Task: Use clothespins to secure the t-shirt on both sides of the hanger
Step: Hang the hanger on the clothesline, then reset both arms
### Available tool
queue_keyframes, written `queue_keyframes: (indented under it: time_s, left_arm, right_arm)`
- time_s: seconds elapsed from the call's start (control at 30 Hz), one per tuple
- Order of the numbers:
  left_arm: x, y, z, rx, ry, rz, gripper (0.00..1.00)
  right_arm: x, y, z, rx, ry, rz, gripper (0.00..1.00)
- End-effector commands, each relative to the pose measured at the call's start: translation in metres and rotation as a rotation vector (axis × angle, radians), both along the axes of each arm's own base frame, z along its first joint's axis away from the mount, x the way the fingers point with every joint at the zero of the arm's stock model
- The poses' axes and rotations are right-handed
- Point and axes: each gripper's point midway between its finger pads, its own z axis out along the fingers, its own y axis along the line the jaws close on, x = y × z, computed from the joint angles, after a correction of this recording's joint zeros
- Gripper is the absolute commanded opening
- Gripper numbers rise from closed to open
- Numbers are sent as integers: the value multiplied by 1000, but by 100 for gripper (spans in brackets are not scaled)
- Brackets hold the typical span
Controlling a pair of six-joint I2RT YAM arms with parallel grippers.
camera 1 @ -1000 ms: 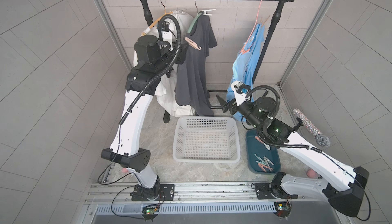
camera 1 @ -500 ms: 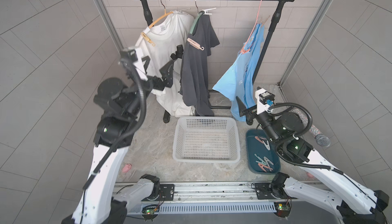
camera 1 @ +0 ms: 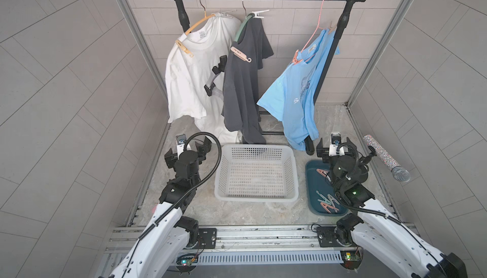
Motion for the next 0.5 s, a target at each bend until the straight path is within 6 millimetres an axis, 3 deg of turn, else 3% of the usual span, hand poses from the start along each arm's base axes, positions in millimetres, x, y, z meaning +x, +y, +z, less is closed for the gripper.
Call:
queue_keyframes:
  time_s: [0.0,0.3,0.47]
  left_arm:
    - [-7,31,11,-22,-55,189,100]
    - [14,38,-45,16,17,215,100]
    - [18,30,-72,7,-40,151,100]
  right_arm:
    - [4,-16,-31,128,-4,-51,100]
    - [25,-15,-67,106,50,-71,99]
    - [31,-15,-76,105,-17,-72,98]
